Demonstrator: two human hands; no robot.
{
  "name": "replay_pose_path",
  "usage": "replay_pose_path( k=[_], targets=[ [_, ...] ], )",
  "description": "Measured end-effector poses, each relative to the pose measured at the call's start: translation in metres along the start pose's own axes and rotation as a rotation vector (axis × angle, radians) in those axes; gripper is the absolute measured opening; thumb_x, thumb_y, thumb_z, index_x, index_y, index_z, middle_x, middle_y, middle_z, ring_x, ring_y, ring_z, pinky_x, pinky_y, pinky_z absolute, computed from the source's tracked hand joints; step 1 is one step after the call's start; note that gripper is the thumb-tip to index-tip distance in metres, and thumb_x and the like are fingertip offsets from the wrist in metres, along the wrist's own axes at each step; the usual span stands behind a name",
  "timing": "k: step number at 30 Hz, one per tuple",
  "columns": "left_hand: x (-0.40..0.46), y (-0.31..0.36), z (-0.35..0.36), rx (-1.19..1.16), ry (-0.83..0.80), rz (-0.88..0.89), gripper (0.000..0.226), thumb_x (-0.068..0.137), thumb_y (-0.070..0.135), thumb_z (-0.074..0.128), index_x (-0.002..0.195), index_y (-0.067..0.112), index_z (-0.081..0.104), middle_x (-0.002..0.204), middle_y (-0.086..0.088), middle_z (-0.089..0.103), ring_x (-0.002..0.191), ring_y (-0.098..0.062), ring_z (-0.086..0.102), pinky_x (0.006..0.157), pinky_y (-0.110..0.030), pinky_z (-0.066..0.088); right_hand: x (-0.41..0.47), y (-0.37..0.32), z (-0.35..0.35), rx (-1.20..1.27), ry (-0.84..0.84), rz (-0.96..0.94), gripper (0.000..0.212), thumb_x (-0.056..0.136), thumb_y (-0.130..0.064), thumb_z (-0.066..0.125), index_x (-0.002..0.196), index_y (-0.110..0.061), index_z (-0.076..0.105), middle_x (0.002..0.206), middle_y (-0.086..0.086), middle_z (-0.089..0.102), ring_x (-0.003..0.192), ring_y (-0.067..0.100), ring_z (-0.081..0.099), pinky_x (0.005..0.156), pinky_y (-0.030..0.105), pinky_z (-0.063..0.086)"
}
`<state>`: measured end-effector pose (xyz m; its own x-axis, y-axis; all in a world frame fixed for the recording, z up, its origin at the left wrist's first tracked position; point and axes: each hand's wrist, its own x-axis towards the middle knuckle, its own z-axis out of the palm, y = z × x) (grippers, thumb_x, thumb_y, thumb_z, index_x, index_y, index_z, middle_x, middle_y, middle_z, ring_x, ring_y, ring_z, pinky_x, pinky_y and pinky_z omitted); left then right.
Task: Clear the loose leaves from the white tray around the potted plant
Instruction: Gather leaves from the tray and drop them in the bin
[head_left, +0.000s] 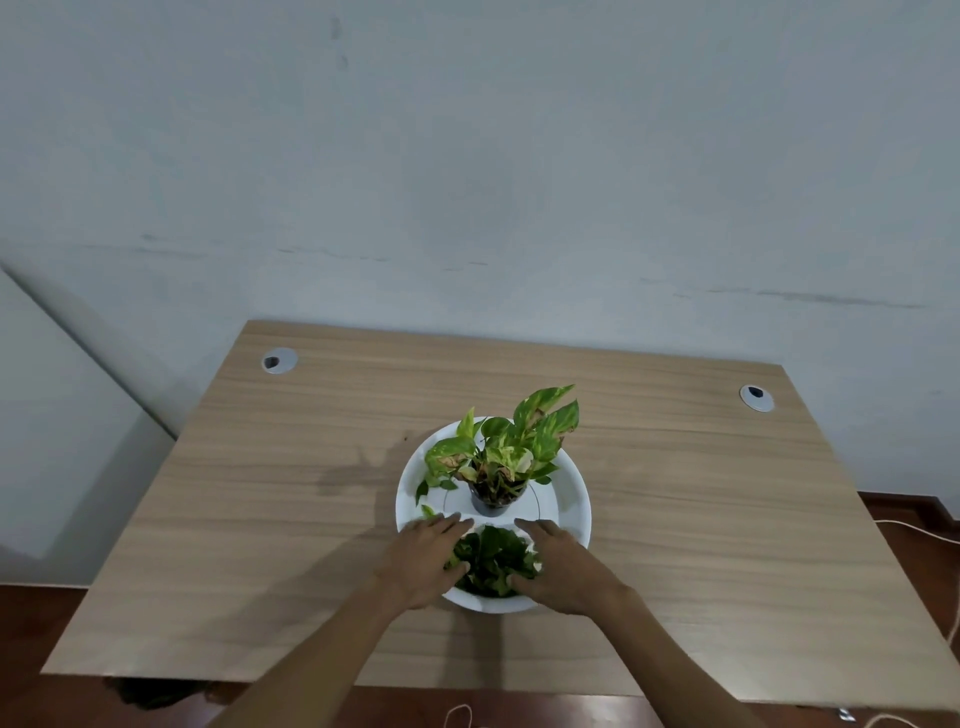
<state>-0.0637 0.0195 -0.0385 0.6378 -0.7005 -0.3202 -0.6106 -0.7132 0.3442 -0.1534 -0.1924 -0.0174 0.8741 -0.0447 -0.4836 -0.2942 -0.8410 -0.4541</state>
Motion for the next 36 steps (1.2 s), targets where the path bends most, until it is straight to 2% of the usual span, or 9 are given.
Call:
replay_pose_path(
  k=[3,5,8,10,13,19,25,29,36],
  targets=[
    [0.006,-0.001,0.002,0.044,-0.075,-0.074,0.075,0.089,0.056,0.046,0.152,0.028,0.017,0.159,-0.005,0.022,0.144,-0.028,0.025,0.118,-0.042,0.021,0.005,0.008,0.001,-0.083,-0.094,0.036,0.092,0.076,-0.055,0.065,0.151,-0.034,0.016,0.153,0.004,0.026,0.139,0.027,0.03,0.105,0.044,0.041],
    [0.012,0.002,0.009,0.047,-0.111,-0.096,0.08,0.086,0.057,0.051,0.151,0.026,0.018,0.154,-0.009,0.029,0.141,-0.032,0.028,0.115,-0.044,0.025,0.012,0.007,0.006,-0.097,-0.116,0.026,0.093,0.077,-0.054,0.067,0.152,-0.031,0.015,0.152,0.006,0.028,0.137,0.029,0.031,0.106,0.044,0.04],
    [0.019,0.012,0.019,0.027,-0.124,-0.117,0.082,0.08,0.054,0.058,0.148,0.022,0.025,0.138,-0.011,0.04,0.128,-0.036,0.037,0.105,-0.049,0.038,0.022,0.003,0.016,-0.128,-0.084,0.02,0.096,0.079,-0.052,0.068,0.153,-0.023,0.014,0.15,0.01,0.028,0.133,0.036,0.032,0.109,0.043,0.033],
    [0.022,0.021,0.026,-0.009,-0.124,-0.123,0.077,0.08,0.046,0.062,0.144,0.018,0.031,0.132,-0.012,0.041,0.12,-0.037,0.042,0.101,-0.049,0.04,0.024,0.0,0.021,-0.145,-0.03,0.015,0.095,0.079,-0.051,0.068,0.152,-0.019,0.016,0.145,0.013,0.032,0.128,0.037,0.036,0.108,0.04,0.031],
    [0.023,0.029,0.034,-0.052,-0.089,-0.125,0.067,0.08,0.033,0.063,0.139,0.014,0.037,0.13,-0.012,0.043,0.113,-0.034,0.047,0.1,-0.042,0.041,0.023,-0.004,0.027,-0.164,0.01,-0.017,0.086,0.082,-0.041,0.067,0.15,-0.016,0.021,0.138,0.014,0.035,0.12,0.038,0.041,0.104,0.039,0.033],
    [0.024,0.023,0.036,-0.173,-0.05,-0.126,0.066,0.078,0.02,0.064,0.139,0.017,0.04,0.125,-0.008,0.048,0.113,-0.031,0.05,0.097,-0.041,0.044,0.028,-0.006,0.043,-0.099,0.04,-0.043,0.058,0.079,-0.025,0.065,0.133,-0.022,0.044,0.116,0.009,0.045,0.104,0.034,0.048,0.091,0.038,0.044],
    [0.02,0.021,0.04,-0.133,0.019,-0.068,0.04,0.078,0.006,0.057,0.117,0.014,0.059,0.114,-0.009,0.053,0.104,-0.028,0.051,0.087,-0.037,0.045,0.024,-0.003,0.053,-0.065,0.111,-0.075,0.057,0.083,-0.012,0.06,0.138,-0.023,0.045,0.117,0.006,0.051,0.102,0.03,0.047,0.088,0.039,0.045],
    [0.017,0.021,0.046,-0.088,0.054,-0.056,0.031,0.081,0.006,0.057,0.11,0.013,0.063,0.113,-0.004,0.054,0.105,-0.023,0.051,0.084,-0.034,0.044,0.026,0.002,0.055,-0.076,0.134,-0.122,0.045,0.082,-0.006,0.058,0.125,-0.017,0.058,0.112,0.005,0.056,0.097,0.027,0.05,0.083,0.036,0.045],
    [0.019,0.022,0.047,-0.106,0.08,-0.064,0.023,0.083,0.004,0.053,0.101,0.007,0.068,0.106,-0.009,0.06,0.1,-0.025,0.057,0.082,-0.035,0.044,0.029,0.003,0.054,-0.04,0.143,-0.142,0.021,0.084,-0.004,0.055,0.102,-0.007,0.067,0.105,0.009,0.061,0.093,0.027,0.057,0.079,0.034,0.046]
  ],
)
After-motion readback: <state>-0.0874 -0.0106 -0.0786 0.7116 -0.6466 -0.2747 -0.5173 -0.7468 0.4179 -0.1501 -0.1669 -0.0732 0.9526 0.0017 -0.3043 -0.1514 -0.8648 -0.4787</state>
